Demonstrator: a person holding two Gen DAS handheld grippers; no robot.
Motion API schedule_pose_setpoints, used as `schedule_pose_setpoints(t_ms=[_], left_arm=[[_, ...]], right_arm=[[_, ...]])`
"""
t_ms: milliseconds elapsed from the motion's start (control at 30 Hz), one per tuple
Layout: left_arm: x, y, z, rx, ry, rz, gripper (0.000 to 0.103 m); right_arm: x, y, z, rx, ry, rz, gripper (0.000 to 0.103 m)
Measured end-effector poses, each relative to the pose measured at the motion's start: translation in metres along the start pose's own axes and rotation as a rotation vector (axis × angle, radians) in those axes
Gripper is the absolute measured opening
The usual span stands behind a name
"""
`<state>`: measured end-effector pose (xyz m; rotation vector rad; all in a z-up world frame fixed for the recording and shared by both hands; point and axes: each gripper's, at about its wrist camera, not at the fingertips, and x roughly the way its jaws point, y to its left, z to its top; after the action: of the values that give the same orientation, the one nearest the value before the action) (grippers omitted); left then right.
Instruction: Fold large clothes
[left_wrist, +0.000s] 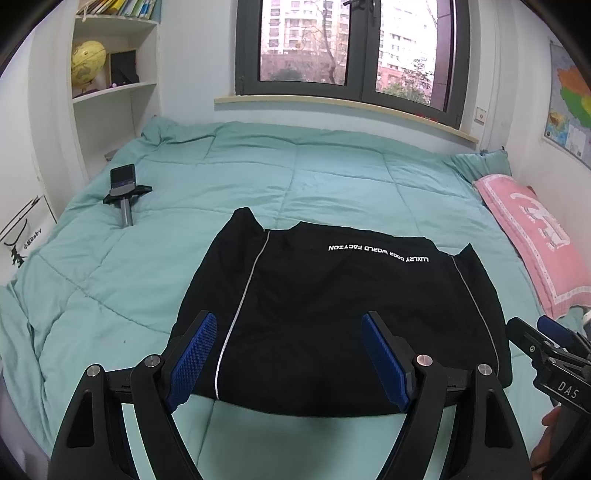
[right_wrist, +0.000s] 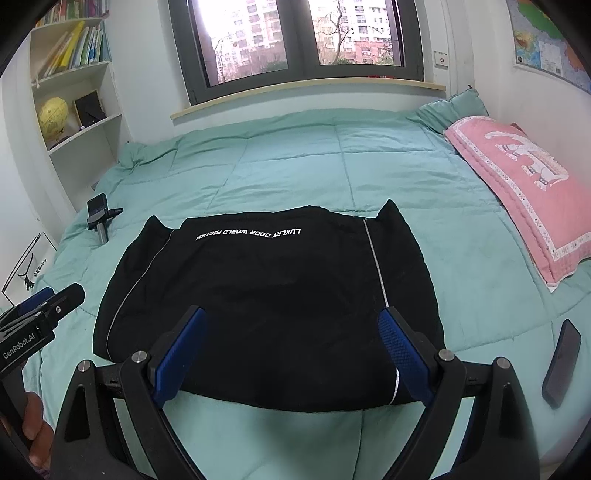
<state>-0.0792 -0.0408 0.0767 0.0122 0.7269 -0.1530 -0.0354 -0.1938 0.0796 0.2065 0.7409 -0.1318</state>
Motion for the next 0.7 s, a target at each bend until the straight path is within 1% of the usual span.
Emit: schedule_pose_setpoints(t_ms=[433, 700], left_arm=[[0.0043, -0.0010, -0.0007, 0.000, 0.007, 0.008, 0.081], [0.0071, -0.0036, -0.0026, 0.006, 0.012, 0.025, 0.081]], right_arm=[[0.0031, 0.0016, -0.0016, 0.000, 0.013, 0.001, 0.095], [0.0093, 0.0010, -0.0027, 0.003, 0.026, 0.002, 0.095]])
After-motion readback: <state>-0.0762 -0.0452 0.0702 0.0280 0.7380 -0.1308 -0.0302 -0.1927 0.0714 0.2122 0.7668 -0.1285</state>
